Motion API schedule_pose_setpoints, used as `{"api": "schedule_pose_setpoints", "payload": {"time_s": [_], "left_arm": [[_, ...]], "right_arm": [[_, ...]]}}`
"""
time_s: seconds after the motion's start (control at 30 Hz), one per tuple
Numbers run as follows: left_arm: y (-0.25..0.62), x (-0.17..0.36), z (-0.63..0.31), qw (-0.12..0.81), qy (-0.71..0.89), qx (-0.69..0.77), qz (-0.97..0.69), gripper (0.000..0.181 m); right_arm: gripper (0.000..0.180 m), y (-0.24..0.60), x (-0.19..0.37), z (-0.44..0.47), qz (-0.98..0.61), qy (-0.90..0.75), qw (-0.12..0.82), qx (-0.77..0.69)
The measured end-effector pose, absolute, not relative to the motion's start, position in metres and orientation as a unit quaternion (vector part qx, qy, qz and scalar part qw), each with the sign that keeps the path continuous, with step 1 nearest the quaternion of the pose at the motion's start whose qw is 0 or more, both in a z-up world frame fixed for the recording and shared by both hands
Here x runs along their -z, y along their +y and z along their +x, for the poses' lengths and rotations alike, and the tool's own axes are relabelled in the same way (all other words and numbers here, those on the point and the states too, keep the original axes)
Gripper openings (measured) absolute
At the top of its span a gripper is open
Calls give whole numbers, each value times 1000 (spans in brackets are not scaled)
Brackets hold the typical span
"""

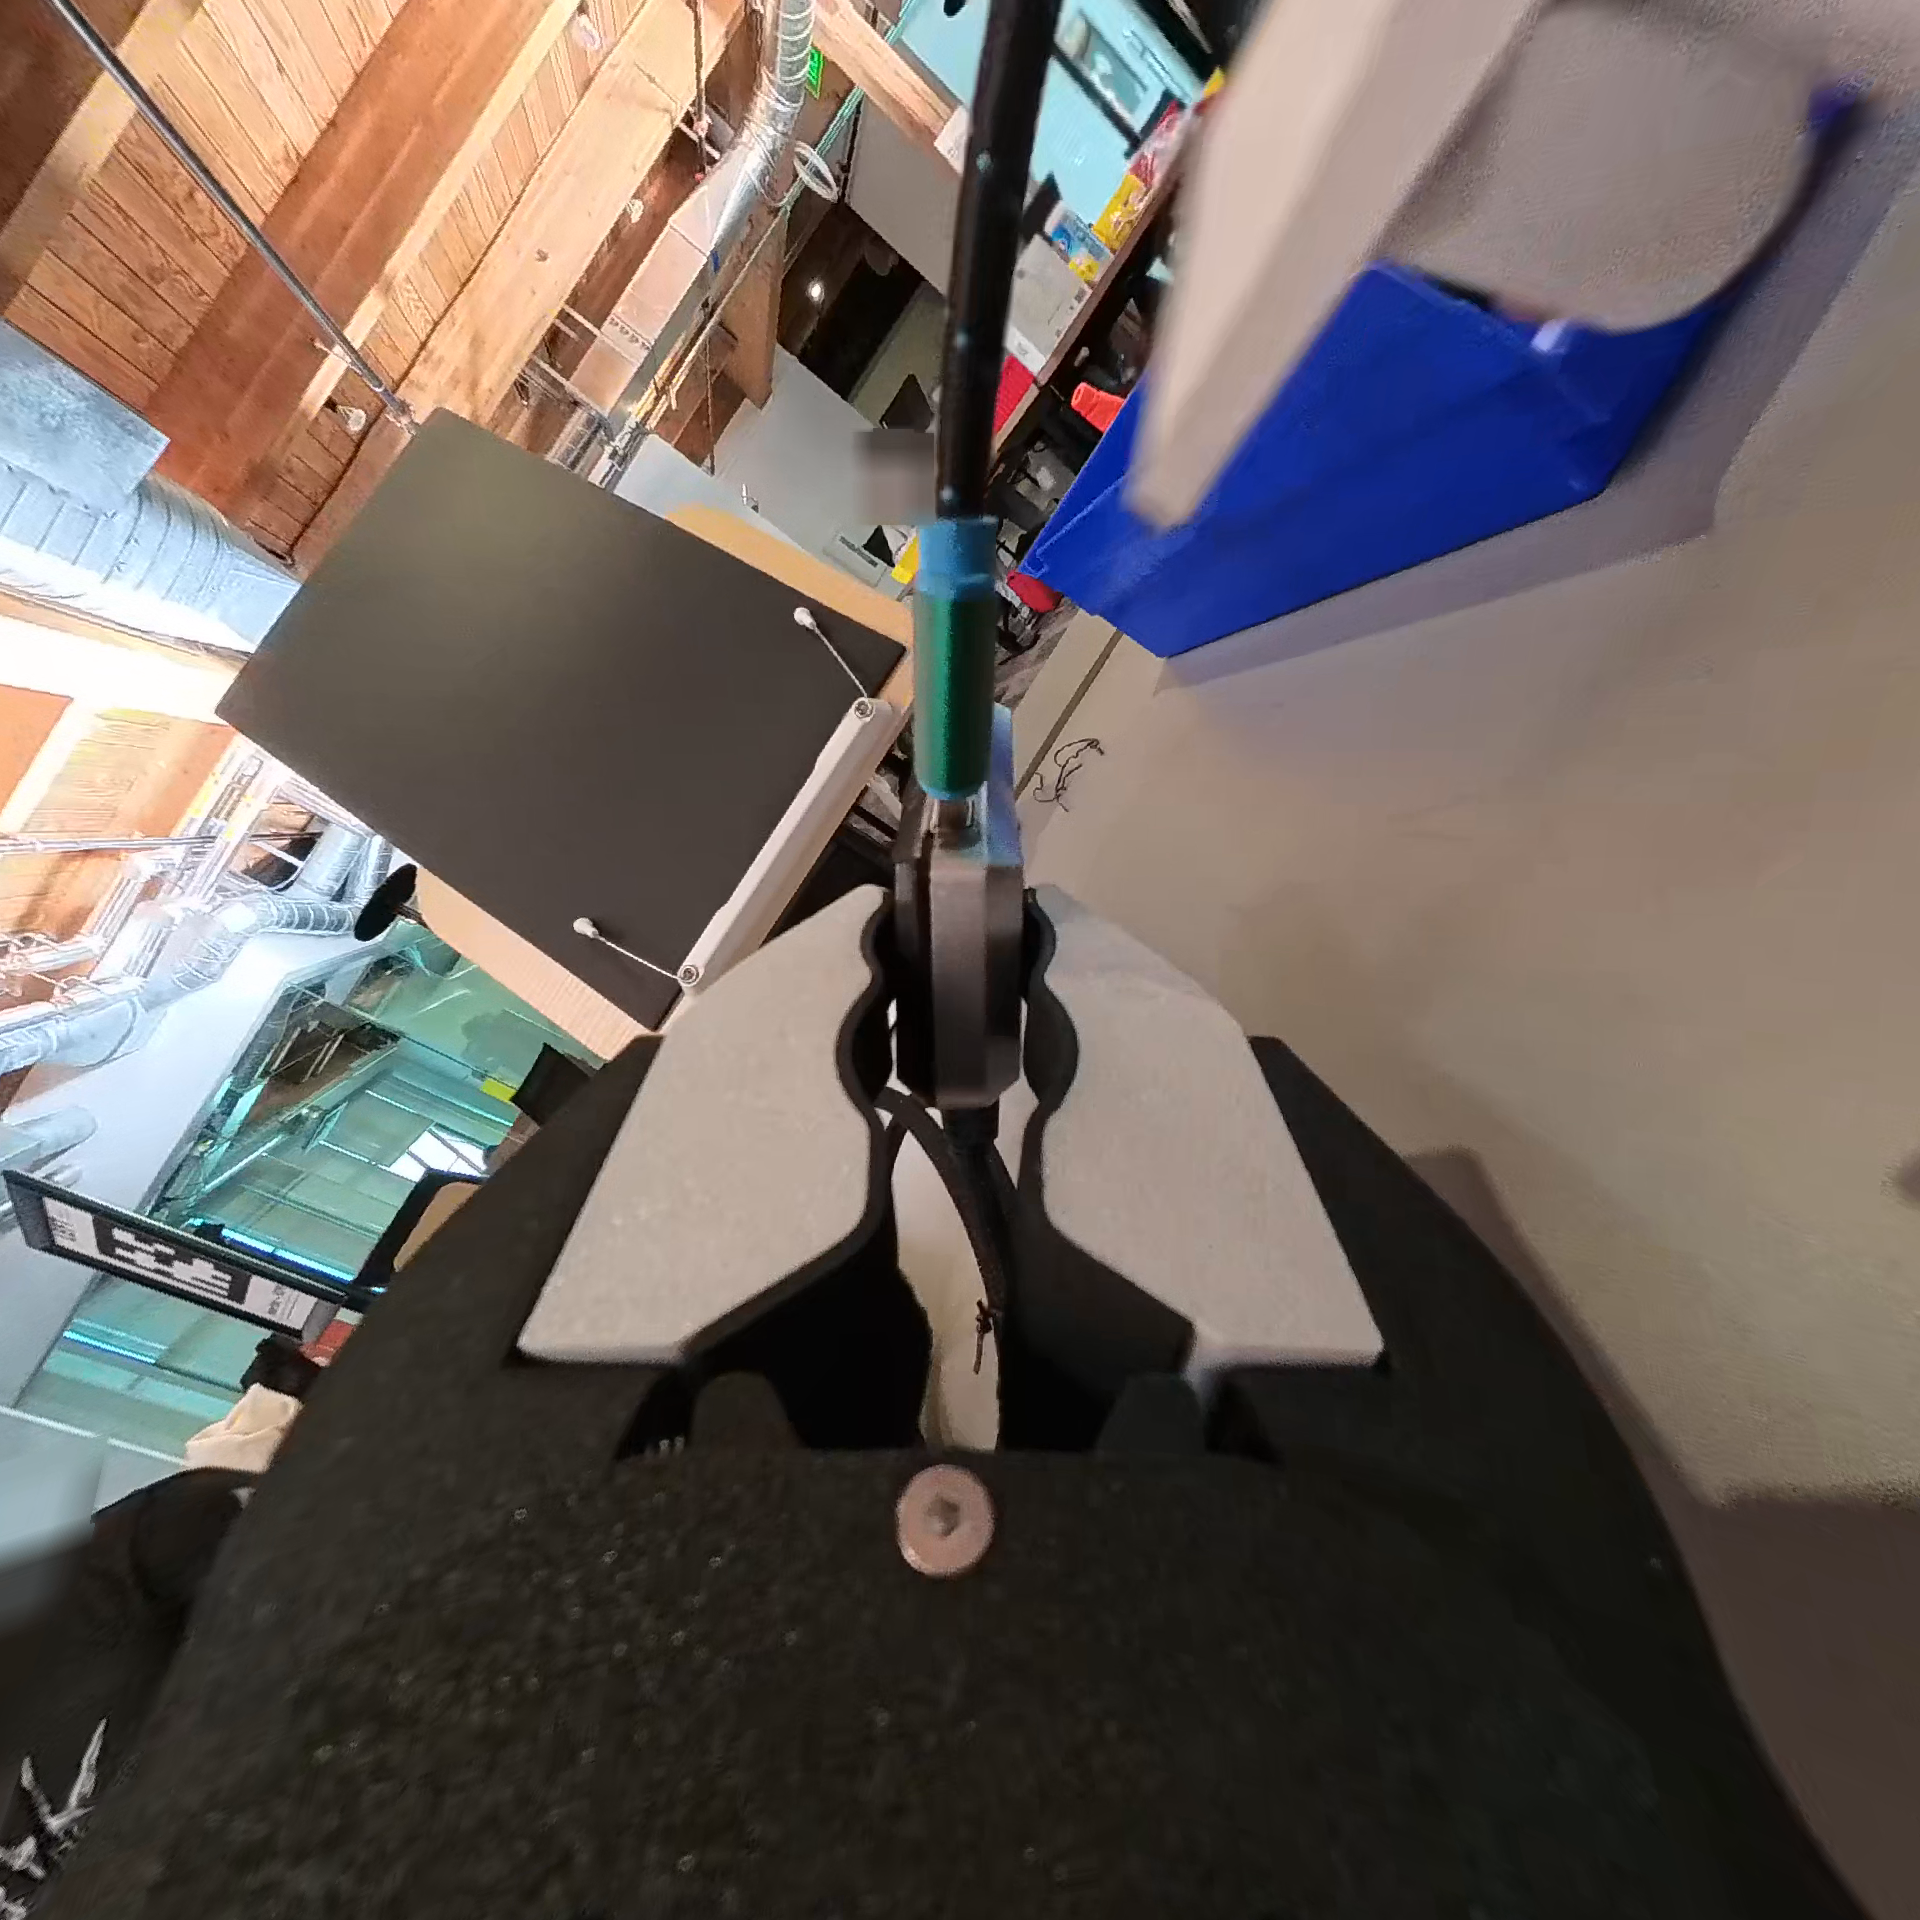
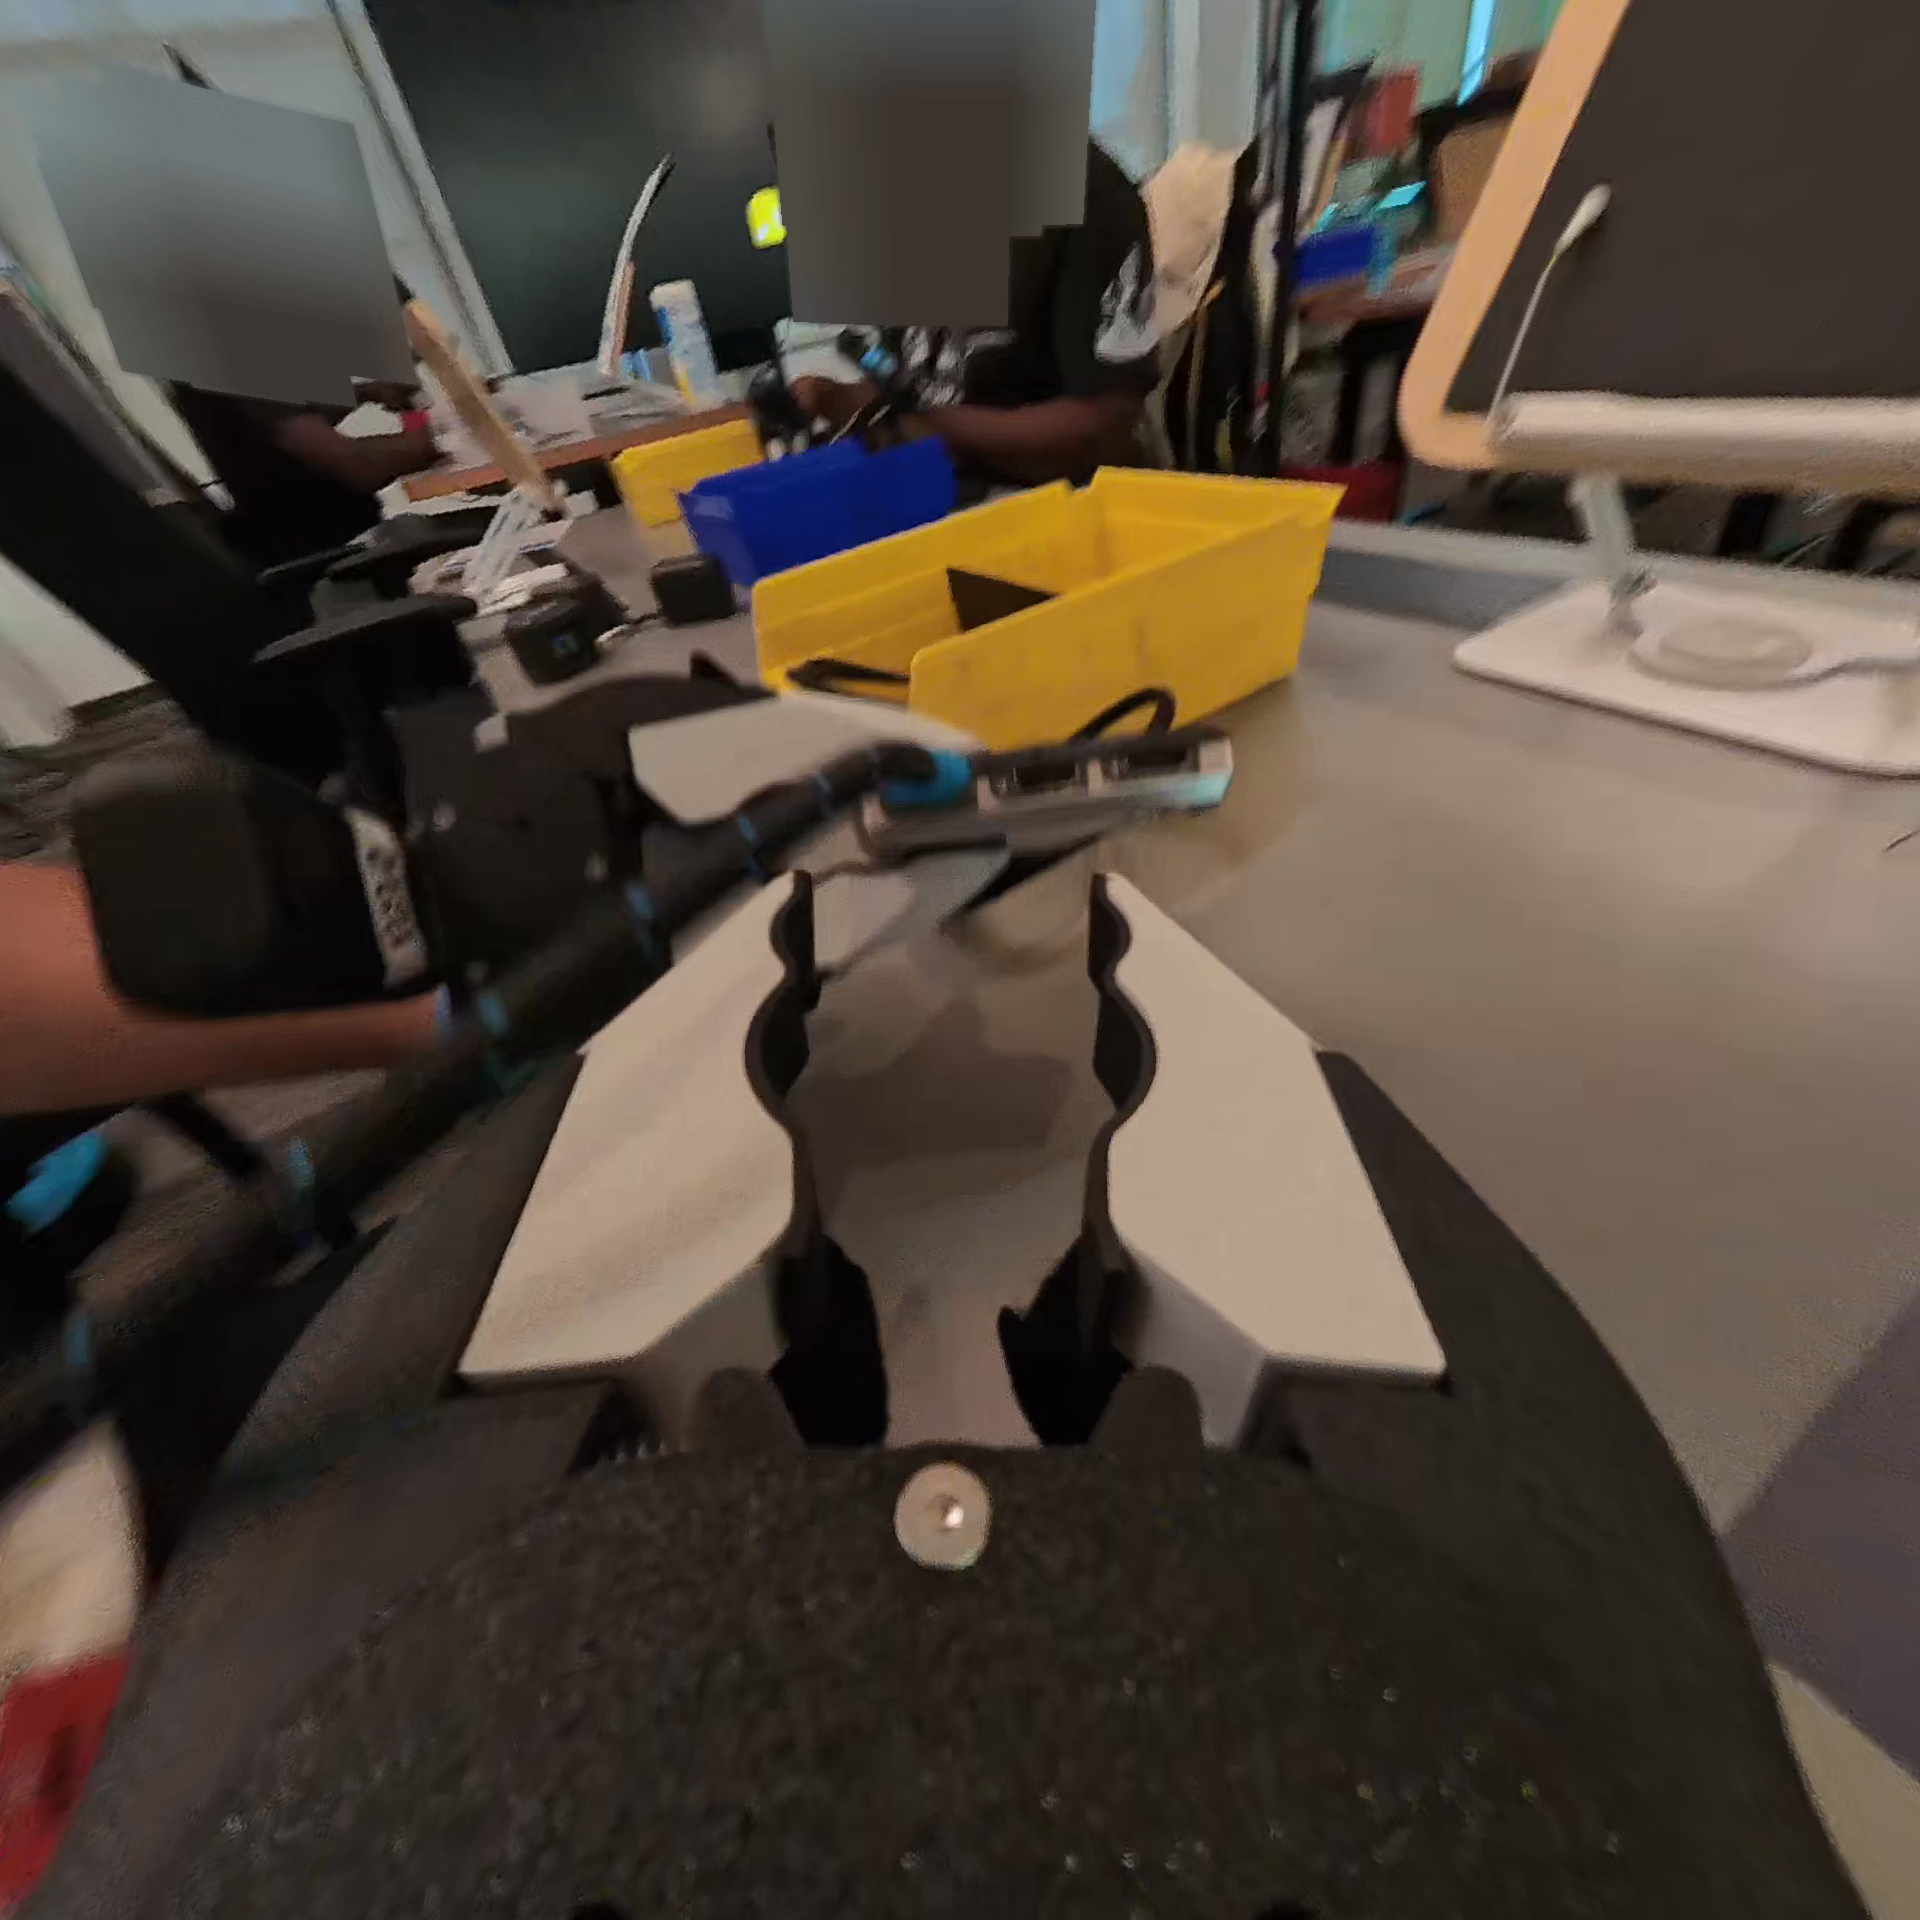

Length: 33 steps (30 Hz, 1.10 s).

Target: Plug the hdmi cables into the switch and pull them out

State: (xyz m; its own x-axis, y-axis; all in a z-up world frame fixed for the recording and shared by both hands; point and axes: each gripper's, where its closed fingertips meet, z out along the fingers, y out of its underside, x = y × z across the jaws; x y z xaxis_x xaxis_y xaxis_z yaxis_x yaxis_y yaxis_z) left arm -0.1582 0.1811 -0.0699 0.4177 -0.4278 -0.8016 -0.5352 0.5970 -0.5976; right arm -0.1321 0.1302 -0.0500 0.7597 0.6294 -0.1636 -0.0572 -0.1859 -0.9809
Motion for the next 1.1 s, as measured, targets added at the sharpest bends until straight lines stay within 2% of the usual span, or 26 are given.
{"api": "schedule_pose_setpoints", "payload": {"time_s": [0.1,0.23,0.3,0.77,0.87,0.93,1.0,1.1], "left_arm": [[177,69,-158,718,539,-43,-439,20],[172,68,-156,721,542,-42,-431,20],[170,69,-154,720,543,-40,-430,20],[164,71,-151,719,553,4,-421,20],[154,60,-151,733,552,58,-393,20],[144,50,-155,742,549,105,-372,21],[135,42,-162,746,543,140,-359,21],[118,34,-166,745,550,178,-333,21]], "right_arm": [[39,140,34,-141,-684,-173,657,-265],[36,143,44,-151,-700,-190,637,-261],[20,141,47,-153,-698,-201,639,-253],[19,139,52,-153,-722,-181,619,-250],[23,126,40,-153,-680,-212,627,-314],[35,118,34,-138,-666,-212,619,-358],[41,115,43,-117,-691,-193,574,-394],[65,105,46,-116,-690,-189,505,-482]]}}
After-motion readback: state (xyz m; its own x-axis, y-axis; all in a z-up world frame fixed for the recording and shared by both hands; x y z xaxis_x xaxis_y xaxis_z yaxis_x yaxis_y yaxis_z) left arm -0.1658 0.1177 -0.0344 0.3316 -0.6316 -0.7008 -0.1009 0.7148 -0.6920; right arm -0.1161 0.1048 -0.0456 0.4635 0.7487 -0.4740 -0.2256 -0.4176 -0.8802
